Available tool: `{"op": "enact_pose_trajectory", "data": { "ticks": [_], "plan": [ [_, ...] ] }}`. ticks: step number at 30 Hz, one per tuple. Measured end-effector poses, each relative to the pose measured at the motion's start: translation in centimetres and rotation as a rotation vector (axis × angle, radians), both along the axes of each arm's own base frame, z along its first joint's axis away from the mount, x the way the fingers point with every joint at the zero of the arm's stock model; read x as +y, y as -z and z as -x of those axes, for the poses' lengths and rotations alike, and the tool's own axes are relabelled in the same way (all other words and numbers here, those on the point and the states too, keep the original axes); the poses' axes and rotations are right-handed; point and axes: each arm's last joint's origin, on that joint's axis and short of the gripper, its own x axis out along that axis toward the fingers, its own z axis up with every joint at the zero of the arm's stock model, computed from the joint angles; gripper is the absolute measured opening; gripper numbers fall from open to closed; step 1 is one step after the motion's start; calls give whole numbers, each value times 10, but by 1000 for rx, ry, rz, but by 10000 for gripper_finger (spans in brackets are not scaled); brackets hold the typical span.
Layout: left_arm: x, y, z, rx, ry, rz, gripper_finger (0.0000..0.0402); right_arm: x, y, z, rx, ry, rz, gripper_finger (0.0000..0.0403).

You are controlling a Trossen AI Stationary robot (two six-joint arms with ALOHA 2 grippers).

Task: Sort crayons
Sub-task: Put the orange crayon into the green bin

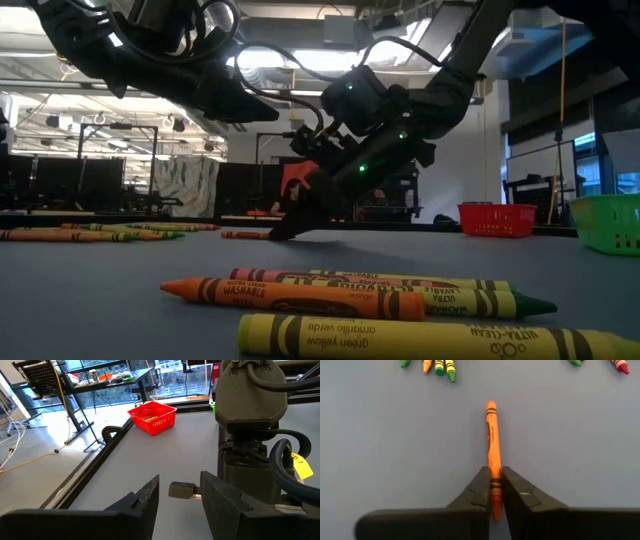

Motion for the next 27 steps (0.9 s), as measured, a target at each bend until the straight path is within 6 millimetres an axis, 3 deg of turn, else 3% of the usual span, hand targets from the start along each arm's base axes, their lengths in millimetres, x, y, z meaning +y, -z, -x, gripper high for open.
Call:
{"op": "enact_pose_trajectory", "data": {
  "ticks": [4, 11, 27],
  "plan": [
    [0, 0, 0, 0, 0, 0, 127, 0, 0, 0, 1, -12, 22, 8],
    [0, 0, 0, 0, 0, 0, 128, 0, -7, 3, 23, -7, 30, 21],
    [0, 0, 0, 0, 3, 1, 127, 17, -71, 39, 151, -16, 73, 14]
  ]
}}
